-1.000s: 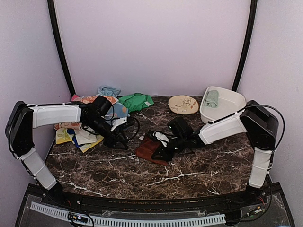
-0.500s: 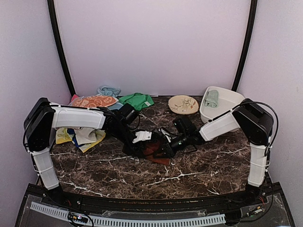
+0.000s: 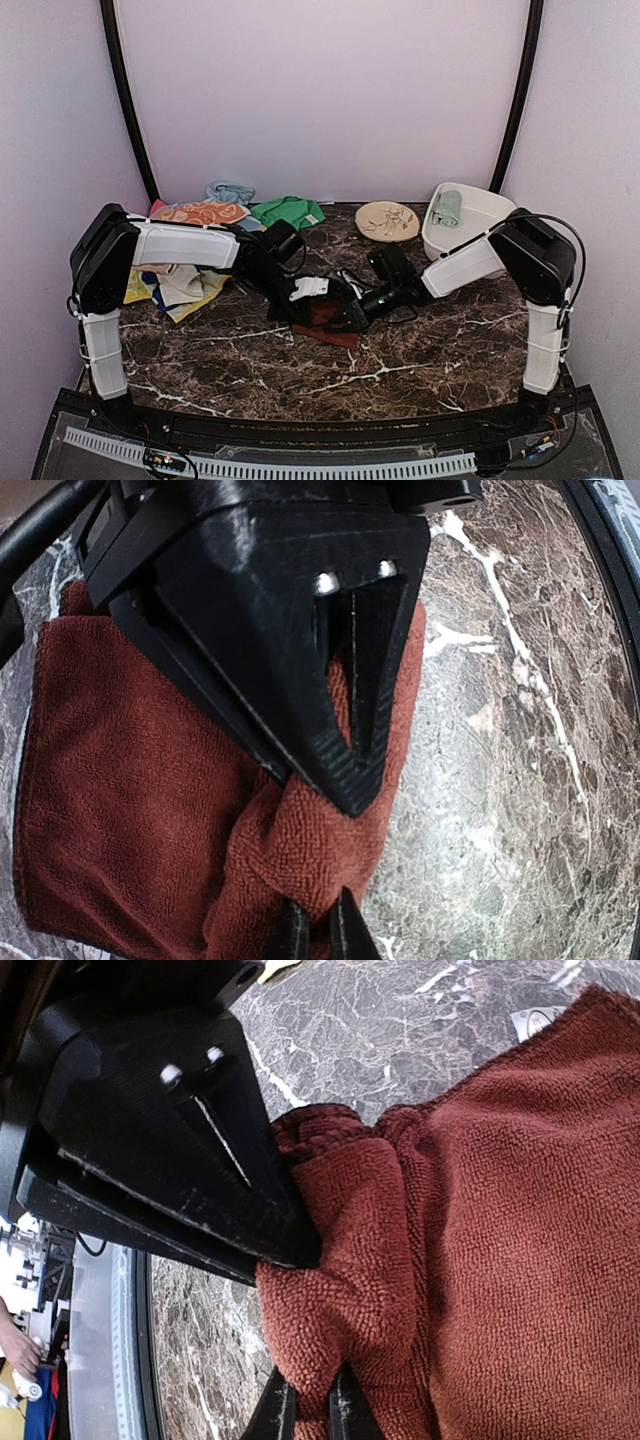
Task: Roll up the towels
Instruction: Roll the towel at the center of the board.
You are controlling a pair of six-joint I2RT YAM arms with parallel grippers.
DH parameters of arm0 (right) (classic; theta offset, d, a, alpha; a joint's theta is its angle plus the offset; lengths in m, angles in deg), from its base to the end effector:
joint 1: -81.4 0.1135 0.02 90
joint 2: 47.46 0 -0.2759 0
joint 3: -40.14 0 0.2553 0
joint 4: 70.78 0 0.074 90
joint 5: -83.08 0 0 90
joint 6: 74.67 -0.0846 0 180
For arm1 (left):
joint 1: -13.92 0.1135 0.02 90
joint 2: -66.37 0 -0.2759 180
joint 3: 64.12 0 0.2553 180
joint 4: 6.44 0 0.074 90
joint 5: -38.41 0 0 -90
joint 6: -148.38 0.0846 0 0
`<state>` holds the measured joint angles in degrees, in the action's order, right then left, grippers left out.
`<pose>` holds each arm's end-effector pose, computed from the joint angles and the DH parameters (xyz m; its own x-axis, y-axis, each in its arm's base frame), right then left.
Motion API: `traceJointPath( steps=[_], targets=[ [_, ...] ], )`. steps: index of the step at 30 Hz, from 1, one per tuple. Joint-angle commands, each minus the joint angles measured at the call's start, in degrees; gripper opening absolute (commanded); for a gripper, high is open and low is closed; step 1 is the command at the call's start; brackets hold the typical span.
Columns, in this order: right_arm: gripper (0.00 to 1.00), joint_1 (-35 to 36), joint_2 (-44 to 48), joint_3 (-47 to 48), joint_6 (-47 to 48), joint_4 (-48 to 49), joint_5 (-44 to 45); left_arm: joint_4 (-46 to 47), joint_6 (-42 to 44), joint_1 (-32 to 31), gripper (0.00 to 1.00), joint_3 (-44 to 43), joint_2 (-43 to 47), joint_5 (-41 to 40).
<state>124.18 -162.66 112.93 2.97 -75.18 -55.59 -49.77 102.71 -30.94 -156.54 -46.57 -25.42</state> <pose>0.2613 0.3284 0.0963 -0.6995 -0.4547 -0.5514 -0.6921 0.2385 0.6813 0.2804 -0.3317 0.1435 0.0835 0.8017 -0.5919 0.9960 -0.0855 0.0248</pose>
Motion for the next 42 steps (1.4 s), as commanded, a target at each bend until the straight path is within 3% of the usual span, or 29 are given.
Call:
traceJointPath(
  steps=[1, 6, 16, 18, 21, 25, 28, 35, 42],
  targets=[
    [0.09, 0.11, 0.18, -3.56, -3.98, -0.77, 1.88, -4.29, -2.29, -0.14, 0.01, 0.24, -2.42, 1.17],
    [0.07, 0.02, -0.56, -2.96, -3.86, -1.96, 1.04, -4.17, -3.91, 0.12, 0.27, 0.29, -2.59, 1.23],
    [0.06, -0.22, -1.31, -4.81, -2.51, -2.95, 0.91, 1.71, -2.29, 1.61, 0.43, 5.14, 10.0, 1.76],
    [0.06, -0.32, -1.71, -4.88, -2.37, -2.91, 0.7, 4.84, -3.95, 2.29, 0.61, 6.52, 12.84, 3.03],
    [0.05, -0.42, -2.04, -4.68, -2.34, -2.93, 0.33, 8.29, -5.27, 2.84, 0.69, 8.59, 14.55, 5.98],
    [0.05, -0.42, -2.03, -4.55, -2.49, -2.88, -0.23, 5.72, -3.01, 2.65, 0.68, 8.72, 11.79, 11.09],
    [0.05, -0.42, -2.14, -4.36, -2.58, -3.23, -0.64, 2.9, -1.27, 2.17, 0.61, 6.39, 7.57, 10.07],
    [0.05, -0.5, -2.72, -3.38, -2.77, -4.52, -0.83, 6.74, -1.14, 1.31, 0.6, 4.05, 3.73, 7.84],
    [0.05, -0.6, -2.51, -2.86, -3.27, -4.37, -1.77, 8.13, -2.84, 0.65, 0.51, 3.51, 1.04, 5.72]
  ],
)
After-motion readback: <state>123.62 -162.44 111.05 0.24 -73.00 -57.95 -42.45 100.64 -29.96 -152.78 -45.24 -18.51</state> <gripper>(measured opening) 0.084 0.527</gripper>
